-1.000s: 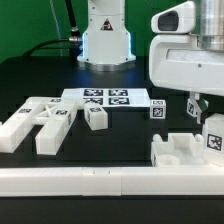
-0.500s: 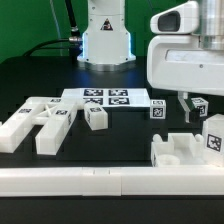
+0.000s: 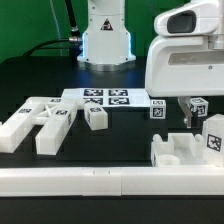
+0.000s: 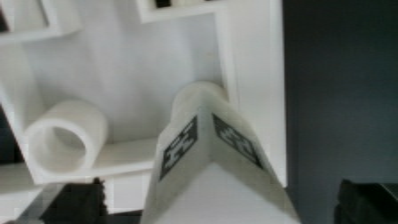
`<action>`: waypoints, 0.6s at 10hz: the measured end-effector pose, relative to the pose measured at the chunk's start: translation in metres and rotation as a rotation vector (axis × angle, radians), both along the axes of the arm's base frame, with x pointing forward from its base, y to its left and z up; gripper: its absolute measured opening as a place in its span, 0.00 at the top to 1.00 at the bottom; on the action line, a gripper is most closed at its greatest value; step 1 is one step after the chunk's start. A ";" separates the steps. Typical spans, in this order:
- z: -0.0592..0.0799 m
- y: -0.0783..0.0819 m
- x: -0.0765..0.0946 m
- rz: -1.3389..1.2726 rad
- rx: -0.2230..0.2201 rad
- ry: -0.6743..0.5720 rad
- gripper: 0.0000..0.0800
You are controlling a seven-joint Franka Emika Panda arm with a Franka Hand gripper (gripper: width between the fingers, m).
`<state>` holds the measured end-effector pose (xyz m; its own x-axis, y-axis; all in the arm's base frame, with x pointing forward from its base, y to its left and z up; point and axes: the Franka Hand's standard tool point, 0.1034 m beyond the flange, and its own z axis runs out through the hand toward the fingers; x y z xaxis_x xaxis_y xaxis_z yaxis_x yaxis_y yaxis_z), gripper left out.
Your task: Assemble chair
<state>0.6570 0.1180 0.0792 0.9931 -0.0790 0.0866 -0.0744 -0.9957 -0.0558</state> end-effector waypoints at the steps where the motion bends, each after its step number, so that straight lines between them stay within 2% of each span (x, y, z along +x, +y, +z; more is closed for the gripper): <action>1: -0.001 0.000 0.000 0.099 -0.012 -0.004 0.19; 6: 0.000 -0.003 0.000 0.342 -0.041 -0.016 0.19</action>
Offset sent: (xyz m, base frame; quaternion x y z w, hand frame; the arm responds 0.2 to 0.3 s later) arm 0.0004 0.0018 0.0047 0.0013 -0.0042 -0.1952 0.9808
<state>0.6573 0.1155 0.0790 0.9601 0.2619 0.0984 0.2644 -0.9643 -0.0134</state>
